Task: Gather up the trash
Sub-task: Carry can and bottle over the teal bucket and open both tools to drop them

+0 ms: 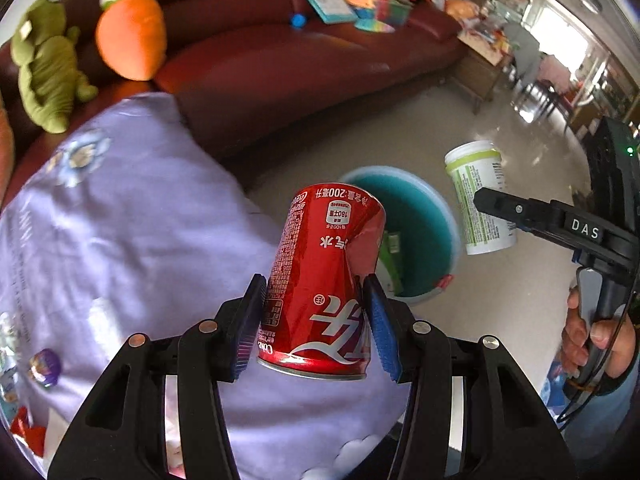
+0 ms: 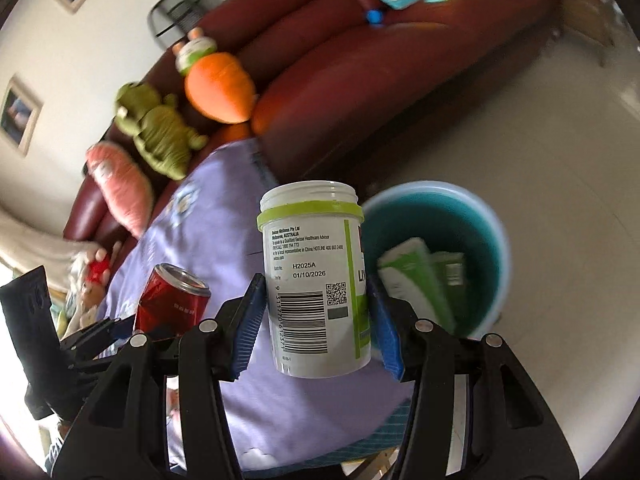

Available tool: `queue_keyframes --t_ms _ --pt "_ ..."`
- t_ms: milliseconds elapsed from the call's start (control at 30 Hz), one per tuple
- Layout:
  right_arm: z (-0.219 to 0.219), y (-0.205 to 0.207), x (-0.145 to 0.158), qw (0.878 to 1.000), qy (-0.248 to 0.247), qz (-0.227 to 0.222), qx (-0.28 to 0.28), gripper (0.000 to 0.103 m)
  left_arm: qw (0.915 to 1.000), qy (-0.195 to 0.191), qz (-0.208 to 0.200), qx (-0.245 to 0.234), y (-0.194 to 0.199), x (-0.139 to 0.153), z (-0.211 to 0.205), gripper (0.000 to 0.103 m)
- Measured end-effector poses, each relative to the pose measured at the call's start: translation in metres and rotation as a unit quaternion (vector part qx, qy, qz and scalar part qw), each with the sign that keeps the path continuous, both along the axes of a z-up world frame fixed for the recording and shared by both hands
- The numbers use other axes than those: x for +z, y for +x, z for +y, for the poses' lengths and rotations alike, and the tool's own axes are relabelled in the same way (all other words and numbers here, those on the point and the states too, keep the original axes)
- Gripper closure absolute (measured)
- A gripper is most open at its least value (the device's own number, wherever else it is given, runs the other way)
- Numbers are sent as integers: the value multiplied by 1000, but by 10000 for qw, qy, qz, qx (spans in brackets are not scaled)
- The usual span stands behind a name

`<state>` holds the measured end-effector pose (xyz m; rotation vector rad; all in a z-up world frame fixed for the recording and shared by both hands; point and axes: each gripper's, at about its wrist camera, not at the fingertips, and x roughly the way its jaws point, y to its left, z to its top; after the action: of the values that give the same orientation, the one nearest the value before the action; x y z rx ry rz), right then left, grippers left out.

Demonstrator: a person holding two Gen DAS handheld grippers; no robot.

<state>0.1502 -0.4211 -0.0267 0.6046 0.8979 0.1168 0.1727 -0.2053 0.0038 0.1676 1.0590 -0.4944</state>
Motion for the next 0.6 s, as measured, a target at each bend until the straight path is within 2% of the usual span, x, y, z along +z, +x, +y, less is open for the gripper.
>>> queue_keyframes --t_ms 333,600 --pt "-49 5 -47 9975 101 497 -493 54 9988 19 411 -253 28 -44 -58 52" --pt "-62 10 -60 9958 35 654 -636 54 9970 -104 672 -362 47 -69 -90 52"
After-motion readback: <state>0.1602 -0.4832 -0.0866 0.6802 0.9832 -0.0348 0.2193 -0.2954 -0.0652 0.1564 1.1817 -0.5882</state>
